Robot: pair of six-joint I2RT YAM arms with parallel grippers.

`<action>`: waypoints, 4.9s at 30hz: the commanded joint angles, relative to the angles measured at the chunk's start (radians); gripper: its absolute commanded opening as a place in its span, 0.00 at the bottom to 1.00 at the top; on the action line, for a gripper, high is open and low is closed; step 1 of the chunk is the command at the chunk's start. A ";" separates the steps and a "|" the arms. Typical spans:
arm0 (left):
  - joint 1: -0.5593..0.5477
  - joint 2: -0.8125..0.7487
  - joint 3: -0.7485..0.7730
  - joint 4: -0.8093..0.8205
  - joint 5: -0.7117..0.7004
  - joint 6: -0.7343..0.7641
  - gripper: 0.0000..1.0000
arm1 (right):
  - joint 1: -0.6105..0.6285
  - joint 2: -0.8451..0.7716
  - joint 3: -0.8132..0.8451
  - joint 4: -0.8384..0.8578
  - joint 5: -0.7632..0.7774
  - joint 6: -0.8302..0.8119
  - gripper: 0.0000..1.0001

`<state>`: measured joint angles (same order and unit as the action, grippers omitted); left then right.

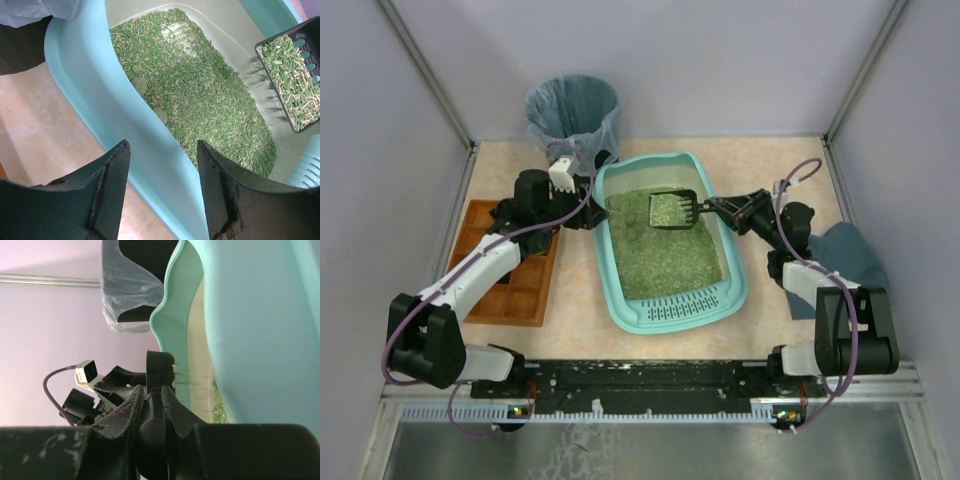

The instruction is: Clean the litter box

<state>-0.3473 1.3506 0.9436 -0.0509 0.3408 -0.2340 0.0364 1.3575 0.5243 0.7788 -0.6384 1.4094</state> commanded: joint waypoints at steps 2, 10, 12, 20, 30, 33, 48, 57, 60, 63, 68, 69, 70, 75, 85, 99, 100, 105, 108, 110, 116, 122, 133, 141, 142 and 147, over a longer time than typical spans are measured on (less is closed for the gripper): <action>-0.006 -0.008 -0.004 0.028 0.002 0.010 0.62 | 0.028 0.014 0.082 0.051 -0.050 -0.032 0.00; -0.006 0.001 -0.001 0.029 0.007 0.009 0.62 | 0.052 0.024 0.122 -0.002 -0.067 -0.070 0.00; -0.007 0.009 0.011 0.009 0.018 0.005 0.62 | -0.008 0.007 0.092 -0.037 -0.035 -0.068 0.00; -0.007 0.022 0.014 0.009 0.031 0.001 0.62 | -0.013 0.051 0.078 0.059 -0.043 -0.010 0.00; -0.009 0.017 0.010 0.005 0.021 0.004 0.62 | -0.029 -0.007 0.015 0.112 0.036 -0.002 0.00; -0.008 0.015 0.006 0.021 0.015 0.003 0.62 | 0.013 -0.003 0.059 0.049 0.002 -0.062 0.00; -0.009 0.017 0.007 0.018 0.012 0.005 0.62 | 0.032 -0.032 0.113 -0.109 0.028 -0.165 0.00; -0.009 0.019 0.020 0.000 0.020 0.006 0.62 | -0.008 -0.031 0.105 -0.147 0.025 -0.187 0.00; -0.010 0.010 0.014 -0.009 0.006 0.010 0.62 | -0.009 -0.048 0.131 -0.289 0.091 -0.272 0.00; -0.010 0.013 0.014 0.002 0.005 0.011 0.62 | 0.043 -0.048 0.231 -0.497 0.158 -0.411 0.00; -0.010 0.017 0.021 -0.009 0.008 0.010 0.62 | 0.121 -0.062 0.331 -0.669 0.311 -0.548 0.00; -0.010 0.016 0.020 -0.010 0.007 0.010 0.62 | 0.135 -0.058 0.346 -0.688 0.332 -0.569 0.00; -0.010 0.016 0.020 -0.011 0.006 0.012 0.62 | 0.152 -0.052 0.364 -0.707 0.353 -0.589 0.00; -0.010 0.024 0.024 -0.013 0.006 0.010 0.62 | 0.243 0.010 0.478 -0.814 0.499 -0.700 0.00; -0.010 0.029 0.026 -0.018 0.010 0.010 0.62 | 0.359 0.210 0.710 -0.936 0.606 -0.823 0.00; -0.010 0.036 0.027 -0.020 0.012 0.011 0.62 | 0.420 0.381 0.782 -1.008 0.625 -0.834 0.00; -0.010 0.038 0.027 -0.021 0.013 0.010 0.62 | 0.433 0.390 0.778 -1.000 0.617 -0.830 0.00; -0.010 0.038 0.027 -0.022 0.011 0.010 0.62 | 0.468 0.428 0.727 -0.918 0.531 -0.765 0.00; -0.010 0.036 0.026 -0.021 0.006 0.012 0.62 | 0.480 0.441 0.664 -0.818 0.446 -0.693 0.00; -0.011 0.037 0.026 -0.022 0.007 0.012 0.62 | 0.491 0.448 0.628 -0.764 0.415 -0.654 0.00; -0.010 0.044 0.029 -0.022 0.013 0.010 0.62 | 0.508 0.468 0.534 -0.608 0.331 -0.536 0.00; -0.011 0.044 0.027 -0.023 0.008 0.012 0.62 | 0.499 0.444 0.478 -0.524 0.298 -0.466 0.00; -0.012 0.027 0.024 -0.018 0.005 0.022 0.62 | 0.426 0.263 0.383 -0.460 0.317 -0.383 0.00; -0.011 -0.016 0.002 0.002 -0.023 0.030 0.63 | 0.383 0.174 0.377 -0.552 0.388 -0.408 0.00; -0.012 -0.021 0.000 0.004 -0.024 0.030 0.63 | 0.377 0.162 0.369 -0.553 0.390 -0.408 0.00; -0.011 -0.035 -0.008 0.020 -0.029 0.031 0.63 | 0.334 0.096 0.316 -0.521 0.368 -0.405 0.00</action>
<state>-0.3538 1.3479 0.9436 -0.0658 0.3222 -0.2188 0.3985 1.5455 0.8673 0.1982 -0.2531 0.9886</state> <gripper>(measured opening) 0.627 0.167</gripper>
